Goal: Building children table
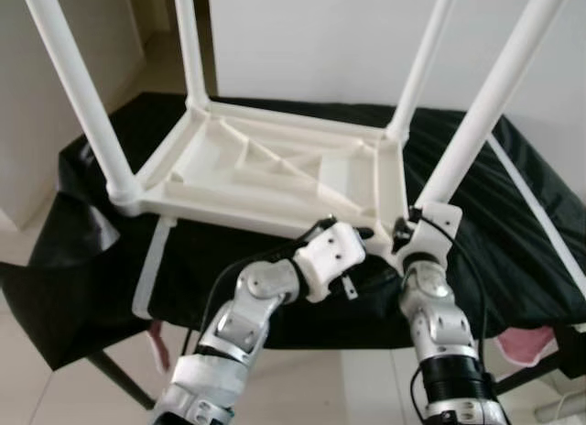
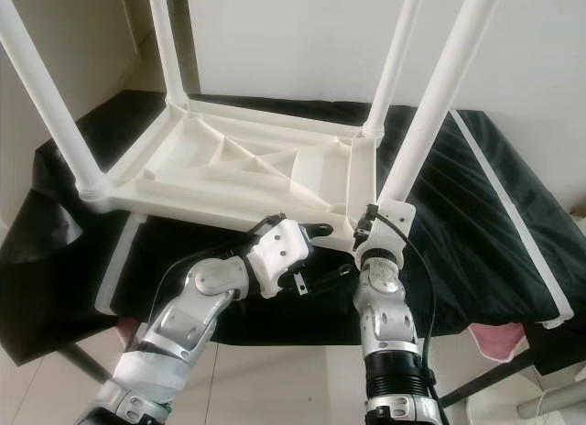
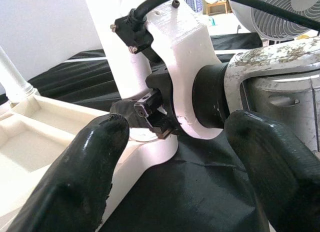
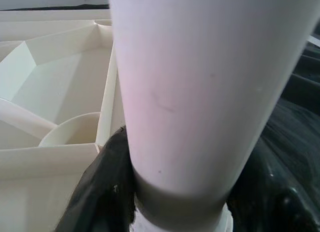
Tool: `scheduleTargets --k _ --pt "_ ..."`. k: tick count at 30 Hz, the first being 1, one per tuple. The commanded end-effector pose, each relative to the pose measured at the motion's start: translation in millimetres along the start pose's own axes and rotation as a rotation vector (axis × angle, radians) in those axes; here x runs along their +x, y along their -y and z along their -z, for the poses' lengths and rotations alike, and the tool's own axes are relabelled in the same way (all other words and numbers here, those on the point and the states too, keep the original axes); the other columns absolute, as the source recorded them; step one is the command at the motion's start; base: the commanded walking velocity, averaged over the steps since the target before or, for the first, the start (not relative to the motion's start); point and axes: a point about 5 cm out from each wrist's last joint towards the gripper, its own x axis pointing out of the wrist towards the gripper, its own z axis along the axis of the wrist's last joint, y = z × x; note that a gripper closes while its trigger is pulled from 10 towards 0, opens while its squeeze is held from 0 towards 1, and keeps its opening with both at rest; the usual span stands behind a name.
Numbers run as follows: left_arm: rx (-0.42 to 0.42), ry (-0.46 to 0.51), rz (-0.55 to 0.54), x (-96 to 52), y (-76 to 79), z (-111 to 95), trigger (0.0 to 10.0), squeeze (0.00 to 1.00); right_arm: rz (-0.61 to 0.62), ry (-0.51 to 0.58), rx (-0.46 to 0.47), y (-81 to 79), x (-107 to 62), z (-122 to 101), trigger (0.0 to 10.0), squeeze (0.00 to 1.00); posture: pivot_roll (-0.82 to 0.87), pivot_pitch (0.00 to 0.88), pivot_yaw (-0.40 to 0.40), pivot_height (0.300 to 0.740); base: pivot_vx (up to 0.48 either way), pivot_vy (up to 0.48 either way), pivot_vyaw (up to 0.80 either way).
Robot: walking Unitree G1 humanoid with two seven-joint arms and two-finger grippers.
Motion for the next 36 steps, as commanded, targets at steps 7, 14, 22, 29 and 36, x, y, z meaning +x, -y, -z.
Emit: scheduleTargets --k 7,14,22,29,36 --pt "-0.027 -0.001 -0.088 -0.2 -1.1 3 10.0 0.0 0.017 0.027 0.028 9.9 -0.6 -2 10.0 1.0 -0.05 0.0 -0.045 0.74 0.0 0.0 0.0" --pt "-0.032 -0.007 -0.082 -4.3 0.5 5 10.0 0.0 -0.006 0.077 -0.002 16.7 -11.5 0 10.0 1.0 -0.05 0.0 -0.041 0.74 0.0 0.0 0.0" --pt "-0.074 -0.009 -0.032 -11.9 6.3 8 10.0 0.0 -0.062 0.066 0.002 14.6 -25.6 8 10.0 0.01 -0.05 0.0 -0.04 0.74 0.0 0.0 0.0" --pt "-0.141 -0.031 0.02 -30.3 9.1 14 10.0 0.0 -0.134 0.042 -0.029 10.7 -53.2 25 10.0 0.0 -0.06 0.0 -0.035 0.74 0.0 0.0 0.0" --pt "-0.112 -0.103 0.064 -54.4 0.5 17 10.0 0.0 -0.272 0.047 -0.064 5.0 -63.5 27 10.0 0.0 -0.06 0.0 -0.027 0.74 0.0 0.0 0.0"
